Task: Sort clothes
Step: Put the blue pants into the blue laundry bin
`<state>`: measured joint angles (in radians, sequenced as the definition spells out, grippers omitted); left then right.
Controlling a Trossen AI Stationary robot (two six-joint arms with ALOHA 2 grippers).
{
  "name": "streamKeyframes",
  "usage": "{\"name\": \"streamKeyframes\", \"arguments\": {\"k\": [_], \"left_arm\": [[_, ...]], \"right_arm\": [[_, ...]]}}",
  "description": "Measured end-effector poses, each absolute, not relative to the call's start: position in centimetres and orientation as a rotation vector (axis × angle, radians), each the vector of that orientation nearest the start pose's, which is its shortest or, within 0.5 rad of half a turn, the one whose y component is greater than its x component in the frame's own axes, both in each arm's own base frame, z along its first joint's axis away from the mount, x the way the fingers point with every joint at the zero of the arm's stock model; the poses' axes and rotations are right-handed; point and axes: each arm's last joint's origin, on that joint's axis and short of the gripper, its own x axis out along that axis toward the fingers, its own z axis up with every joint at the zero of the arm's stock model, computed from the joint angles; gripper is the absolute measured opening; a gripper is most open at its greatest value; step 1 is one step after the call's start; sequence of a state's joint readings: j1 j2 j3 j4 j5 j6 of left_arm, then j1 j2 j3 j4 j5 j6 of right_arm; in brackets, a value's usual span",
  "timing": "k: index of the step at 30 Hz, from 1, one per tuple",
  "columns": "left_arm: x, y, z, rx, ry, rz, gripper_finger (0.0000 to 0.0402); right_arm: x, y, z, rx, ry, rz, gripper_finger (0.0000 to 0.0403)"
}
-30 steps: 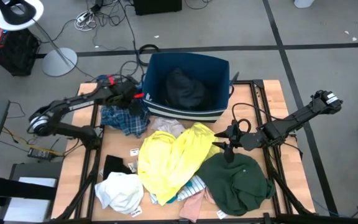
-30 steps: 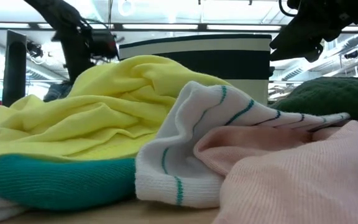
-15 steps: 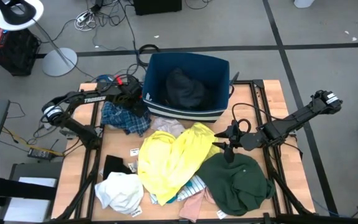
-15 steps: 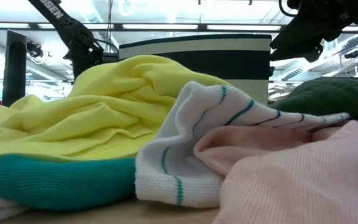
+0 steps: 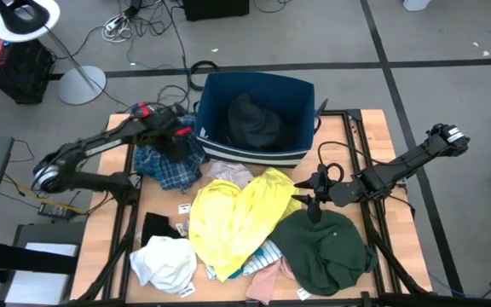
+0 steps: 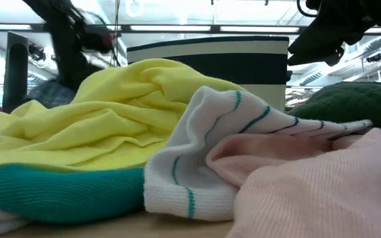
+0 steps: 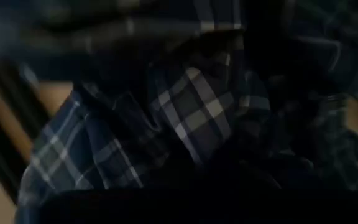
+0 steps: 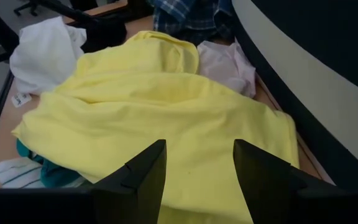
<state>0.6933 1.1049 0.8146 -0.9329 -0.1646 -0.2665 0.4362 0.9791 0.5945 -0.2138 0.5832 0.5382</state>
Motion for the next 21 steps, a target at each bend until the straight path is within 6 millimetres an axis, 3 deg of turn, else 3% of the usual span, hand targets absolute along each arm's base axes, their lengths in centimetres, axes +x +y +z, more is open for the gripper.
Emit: {"name": "streamKeyframes", "arguments": {"k": [10,21], "left_arm": [[9.7,8.2,30.2,-0.543,0.684,0.849,0.0006],[7.8,6.0,39.9,-0.419,0.345,0.757,0.0006]], "right_arm": [[18.5,6.9,23.2,0.146,0.515,-0.240,0.0187],[17.8,6.6,22.2,0.203,0.627,-0.280,0.0187]]}}
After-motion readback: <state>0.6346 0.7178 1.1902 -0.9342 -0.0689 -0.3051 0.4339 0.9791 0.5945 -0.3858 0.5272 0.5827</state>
